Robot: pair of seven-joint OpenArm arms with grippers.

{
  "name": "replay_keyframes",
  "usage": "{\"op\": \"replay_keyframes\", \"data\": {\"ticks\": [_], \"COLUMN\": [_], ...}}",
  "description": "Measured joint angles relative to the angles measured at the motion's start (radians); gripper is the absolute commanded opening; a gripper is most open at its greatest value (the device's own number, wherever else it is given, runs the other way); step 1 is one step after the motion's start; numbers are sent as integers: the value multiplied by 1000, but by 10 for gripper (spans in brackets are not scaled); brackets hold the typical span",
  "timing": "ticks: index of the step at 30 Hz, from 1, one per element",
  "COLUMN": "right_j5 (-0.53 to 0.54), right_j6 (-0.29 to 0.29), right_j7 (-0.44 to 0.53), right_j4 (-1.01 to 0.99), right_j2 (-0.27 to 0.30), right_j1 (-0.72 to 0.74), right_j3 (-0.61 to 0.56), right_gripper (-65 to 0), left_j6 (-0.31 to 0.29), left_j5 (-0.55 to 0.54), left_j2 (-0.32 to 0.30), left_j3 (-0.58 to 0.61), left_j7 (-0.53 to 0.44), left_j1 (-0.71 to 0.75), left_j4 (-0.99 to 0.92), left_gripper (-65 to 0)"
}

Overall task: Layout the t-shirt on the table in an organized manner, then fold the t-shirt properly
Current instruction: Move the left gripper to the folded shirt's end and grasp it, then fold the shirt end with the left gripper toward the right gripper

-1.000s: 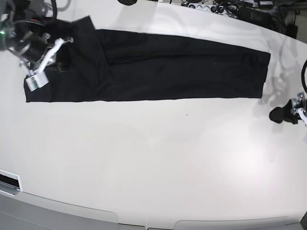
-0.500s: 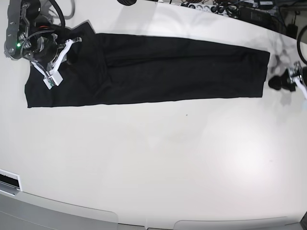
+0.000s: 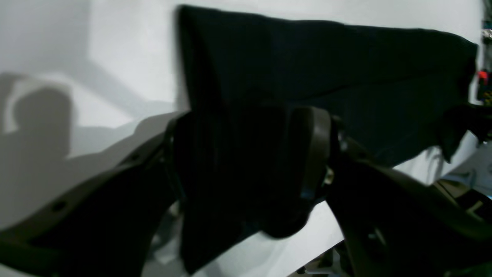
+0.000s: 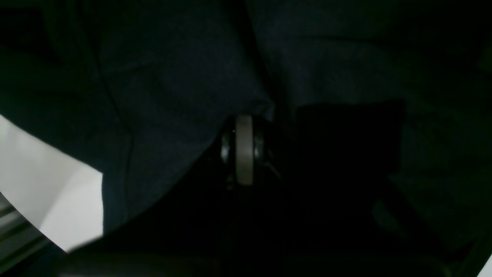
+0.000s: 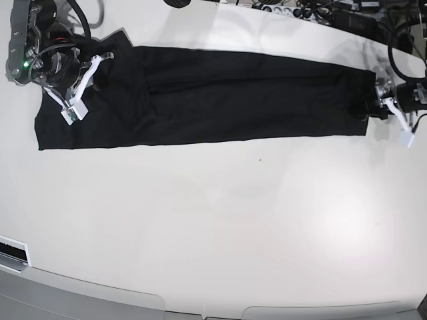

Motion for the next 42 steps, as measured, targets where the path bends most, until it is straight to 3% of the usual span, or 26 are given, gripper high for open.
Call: {"op": "replay_keyframes", "data": {"ticks": [7, 9, 12, 13, 17, 19, 21, 23, 27, 31, 34, 37, 42], "right_j5": [13, 27, 35, 39, 43, 45, 53, 56, 159, 174, 173, 174, 173], "right_j6": [0, 0, 0, 0, 11, 10, -40, -69, -51, -52, -52, -52, -52], "right_j7": [-1, -7, -8, -8, -14, -15, -47, -84, -97, -97, -98, -90, -78], "right_j4": [0, 0, 0, 0, 24, 55, 84, 107, 135, 139, 139, 139, 139], "right_j2": [0, 0, 0, 0, 0, 0, 0, 3, 19, 19, 19, 19, 14], "right_j1": [1, 1, 1, 1, 8, 24, 43, 56, 52, 53, 50, 51, 51], "right_j3": [0, 0, 0, 0, 0, 0, 0, 0, 1, 1, 1, 1, 1], "right_gripper": [-650, -650, -650, -650, -634, -530, -422, -377, -378, -378, -378, -378, -378], "left_j6": [-3, -2, 5, 5, 6, 5, 5, 6, 5, 5, 8, 8, 4], "left_j5": [-134, -128, -101, -90, -66, -50, -47, -43, -42, -55, -163, -335, -338], "left_j2": [2, 3, 9, 11, -8, -33, -66, -101, -166, -229, -271, -273, -234], "left_j3": [1, 2, 7, 7, 8, 8, 8, 8, 8, 9, 8, 8, 8], "left_j7": [129, 129, 138, 141, 135, 121, 109, 111, 114, 117, 175, 305, 370], "left_j1": [27, 24, 13, 6, -42, -63, -78, -89, -113, -129, -128, -129, -125], "left_j4": [0, -1, -5, -6, -6, -6, -6, -6, -6, -6, 6, 46, 152], "left_gripper": [-294, -388, -632, -650, -650, -650, -650, -650, -650, -650, -650, -650, -650]}}
